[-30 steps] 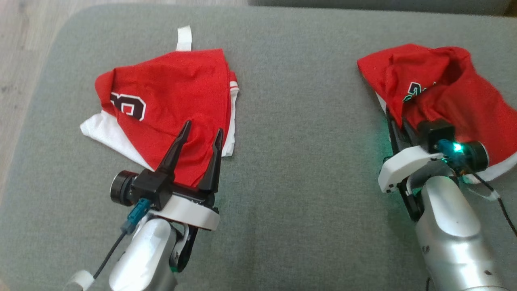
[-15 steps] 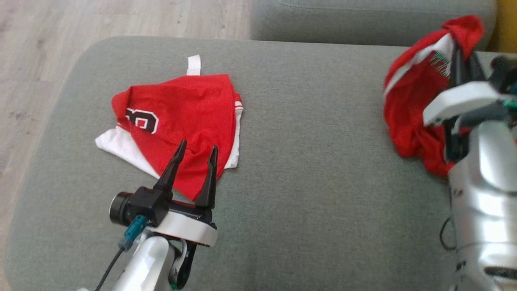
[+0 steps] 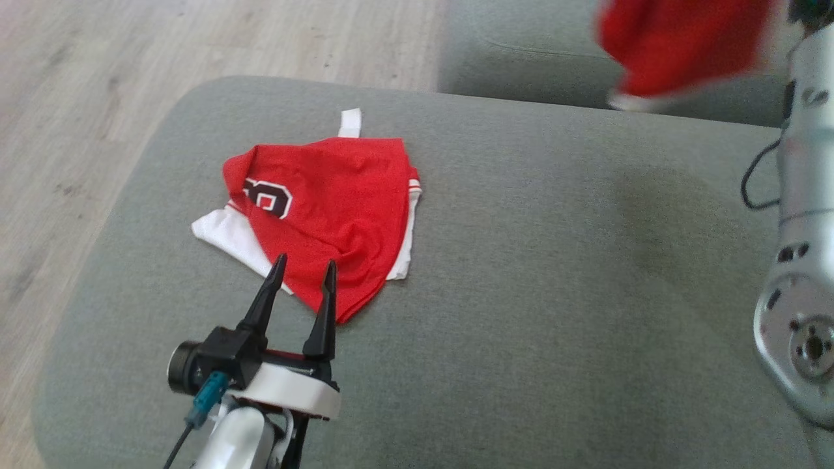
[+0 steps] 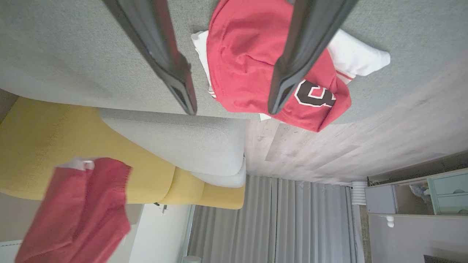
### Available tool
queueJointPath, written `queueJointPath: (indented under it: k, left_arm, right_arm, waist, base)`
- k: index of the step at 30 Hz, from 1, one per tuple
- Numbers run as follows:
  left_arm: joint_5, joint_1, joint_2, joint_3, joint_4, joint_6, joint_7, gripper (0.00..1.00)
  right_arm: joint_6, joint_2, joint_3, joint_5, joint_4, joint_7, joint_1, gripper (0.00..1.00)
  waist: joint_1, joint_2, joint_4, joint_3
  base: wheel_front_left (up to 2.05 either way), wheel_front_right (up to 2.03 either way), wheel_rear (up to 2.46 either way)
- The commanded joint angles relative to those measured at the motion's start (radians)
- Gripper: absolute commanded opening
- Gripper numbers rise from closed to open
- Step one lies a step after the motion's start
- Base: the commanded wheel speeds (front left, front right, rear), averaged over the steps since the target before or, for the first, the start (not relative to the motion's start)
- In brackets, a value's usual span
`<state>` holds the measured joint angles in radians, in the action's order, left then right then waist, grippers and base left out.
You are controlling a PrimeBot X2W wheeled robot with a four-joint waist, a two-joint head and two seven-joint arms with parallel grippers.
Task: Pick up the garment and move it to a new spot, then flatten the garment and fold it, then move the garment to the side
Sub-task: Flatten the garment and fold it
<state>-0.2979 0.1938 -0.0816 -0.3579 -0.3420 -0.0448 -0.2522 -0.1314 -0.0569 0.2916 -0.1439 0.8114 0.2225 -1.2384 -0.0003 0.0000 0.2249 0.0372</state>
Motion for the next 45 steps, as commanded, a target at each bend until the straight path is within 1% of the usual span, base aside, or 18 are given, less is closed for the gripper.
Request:
queueJointPath:
  k: [1,4,5,6,9,13,15,20,25,26,28,29,30,32,35,40,43,45]
  left_arm:
    - [0.014,0.027,-0.004,0.042,0.037,-0.002,-0.010,1.00]
    - [0.022,0.018,-0.006,0.042,0.042,-0.005,-0.010,1.00]
    - [0.027,0.015,-0.009,0.041,0.044,-0.007,-0.010,1.00]
    - [0.030,0.016,-0.009,0.038,0.044,-0.009,-0.010,1.00]
    - [0.035,0.020,-0.011,0.037,0.048,-0.010,-0.010,1.00]
    - [0.040,0.028,-0.012,0.034,0.050,-0.013,-0.010,1.00]
    - [0.042,0.030,-0.013,0.032,0.049,-0.014,-0.010,1.00]
    - [0.044,0.031,-0.013,0.031,0.047,-0.015,-0.010,1.00]
    - [0.048,0.038,-0.012,0.026,0.047,-0.017,-0.010,1.00]
    - [0.048,0.038,-0.012,0.026,0.047,-0.017,-0.010,1.00]
    - [0.049,0.044,-0.011,0.025,0.047,-0.018,-0.010,1.00]
    - [0.050,0.047,-0.011,0.024,0.046,-0.019,-0.010,1.00]
    - [0.051,0.050,-0.011,0.024,0.046,-0.019,-0.010,1.00]
    - [0.052,0.057,-0.010,0.022,0.044,-0.021,-0.010,1.00]
    - [0.052,0.064,-0.008,0.018,0.041,-0.023,-0.010,1.00]
    - [0.051,0.077,-0.003,0.010,0.035,-0.028,-0.010,1.00]
    - [0.049,0.083,0.001,0.008,0.036,-0.028,-0.010,1.00]
    - [0.049,0.085,0.003,0.005,0.035,-0.028,-0.010,1.00]
  right_arm:
    - [0.001,0.006,-0.013,0.016,0.001,0.010,0.028,0.00]
    - [0.001,0.006,-0.051,0.024,0.023,0.016,0.137,0.00]
    - [0.001,0.006,-0.075,0.044,0.041,0.008,0.241,0.00]
    - [0.001,0.005,-0.081,0.056,0.045,0.002,0.300,0.00]
    - [0.001,-0.006,-0.099,0.092,0.051,-0.043,0.474,0.00]
    - [0.001,-0.027,-0.101,0.142,0.018,-0.118,0.664,0.00]
    - [0.001,-0.032,-0.109,0.156,-0.017,-0.159,0.741,0.00]
    - [0.001,-0.027,-0.075,0.154,-0.150,-0.253,0.889,0.00]
    - [0.001,-0.012,-0.008,0.093,-0.305,-0.313,0.973,0.00]
    - [0.001,-0.012,-0.008,0.093,-0.305,-0.313,0.973,0.00]
    - [0.001,-0.005,0.015,0.074,-0.360,-0.321,0.996,0.00]
    - [0.001,-0.003,0.025,0.055,-0.390,-0.313,1.003,0.13]
    - [0.001,0.000,0.029,0.036,-0.416,-0.302,1.009,1.00]
    - [0.001,0.004,0.028,0.040,-0.455,-0.277,1.010,1.00]
    - [0.001,0.006,-0.026,0.073,-0.511,-0.195,1.004,1.00]
    - [0.001,0.006,-0.169,0.135,-0.572,-0.045,1.009,1.00]
    - [0.001,0.006,-0.272,0.162,-0.575,-0.012,1.028,1.00]
    - [0.001,0.006,-0.320,0.159,-0.551,-0.012,1.035,1.00]
  waist:
    - [0.0003,0.0000,-0.019,-0.005]
    - [0.0003,0.0000,-0.051,-0.007]
    - [0.0003,0.0000,-0.078,-0.005]
    - [0.0003,0.0000,-0.090,-0.004]
    - [0.0003,0.0000,-0.128,0.004]
    - [0.0003,0.0000,-0.173,0.012]
    - [0.0003,0.0000,-0.193,0.013]
    - [0.0003,0.0000,-0.235,0.014]
    - [0.0003,0.0000,-0.257,0.024]
    - [0.0003,0.0000,-0.257,0.024]
    - [0.0003,0.0000,-0.260,0.029]
    - [0.0003,0.0000,-0.261,0.033]
    - [0.0003,0.0000,-0.262,0.036]
    - [0.0003,0.0000,-0.261,0.041]
    - [0.0003,0.0000,-0.256,0.044]
    - [0.0003,0.0000,-0.227,0.050]
    - [0.0003,0.0000,-0.202,0.058]
    - [0.0003,0.0000,-0.185,0.069]
  base:
    - [0.00,0.00,0.00]
    - [0.00,0.00,0.00]
    - [0.00,0.00,0.00]
    - [0.00,0.00,0.00]
    - [0.00,0.00,0.00]
    - [0.00,0.00,0.00]
    - [0.00,0.00,0.00]
    - [0.00,0.00,0.00]
    - [0.00,0.00,0.00]
    - [0.00,0.00,0.00]
    - [0.00,0.00,0.00]
    - [0.00,0.00,0.00]
    - [0.00,0.00,0.00]
    - [0.00,0.00,0.00]
    - [0.00,0.00,0.00]
    - [0.00,0.00,0.00]
    - [0.00,0.00,0.00]
    - [0.00,0.00,0.00]
